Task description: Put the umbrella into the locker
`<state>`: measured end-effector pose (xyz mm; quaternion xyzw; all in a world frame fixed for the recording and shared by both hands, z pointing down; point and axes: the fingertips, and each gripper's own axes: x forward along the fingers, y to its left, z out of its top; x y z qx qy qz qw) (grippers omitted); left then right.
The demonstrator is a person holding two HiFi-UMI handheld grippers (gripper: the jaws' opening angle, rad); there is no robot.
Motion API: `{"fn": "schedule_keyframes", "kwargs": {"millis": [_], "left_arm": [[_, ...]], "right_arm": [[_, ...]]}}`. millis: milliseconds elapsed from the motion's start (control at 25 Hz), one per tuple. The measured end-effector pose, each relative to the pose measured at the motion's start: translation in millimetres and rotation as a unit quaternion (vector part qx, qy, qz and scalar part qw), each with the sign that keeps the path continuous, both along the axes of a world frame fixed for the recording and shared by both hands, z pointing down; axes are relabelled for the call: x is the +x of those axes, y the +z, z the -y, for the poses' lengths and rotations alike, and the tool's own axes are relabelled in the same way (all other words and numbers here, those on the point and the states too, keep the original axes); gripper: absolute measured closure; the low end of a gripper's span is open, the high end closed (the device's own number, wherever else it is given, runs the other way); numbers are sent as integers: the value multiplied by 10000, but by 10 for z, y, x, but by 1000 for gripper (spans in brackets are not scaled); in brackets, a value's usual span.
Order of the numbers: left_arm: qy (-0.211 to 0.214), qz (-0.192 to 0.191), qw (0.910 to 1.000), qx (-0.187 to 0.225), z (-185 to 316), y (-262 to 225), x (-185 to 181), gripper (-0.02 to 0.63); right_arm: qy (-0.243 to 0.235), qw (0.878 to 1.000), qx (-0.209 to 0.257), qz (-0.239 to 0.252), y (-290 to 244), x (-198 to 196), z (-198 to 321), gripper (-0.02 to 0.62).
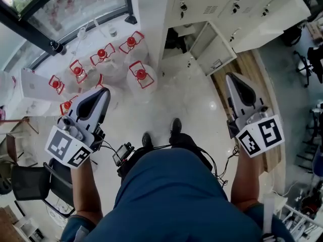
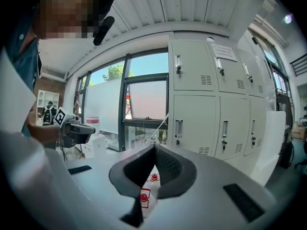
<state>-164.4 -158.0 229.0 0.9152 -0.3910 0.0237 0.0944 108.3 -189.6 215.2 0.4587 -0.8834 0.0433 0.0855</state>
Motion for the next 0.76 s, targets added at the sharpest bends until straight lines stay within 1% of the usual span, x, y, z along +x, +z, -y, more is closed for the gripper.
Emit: {"fn": "schedule_keyframes", "kwargs": {"millis": [240,440,760], "left_arm": [[367,-91,9992,107,-202,-135,173,588],[607,-144,9979,195,-313,-212,252,588],[694,-209,9973,143,-490,-196,248,588]], "right_arm": [[344,9994,82,-22,-166,148,-432,558],[596,9982,95,-35,-205,223,-682,558],[705,9975,27,-21,-193,220,-906,558]]}}
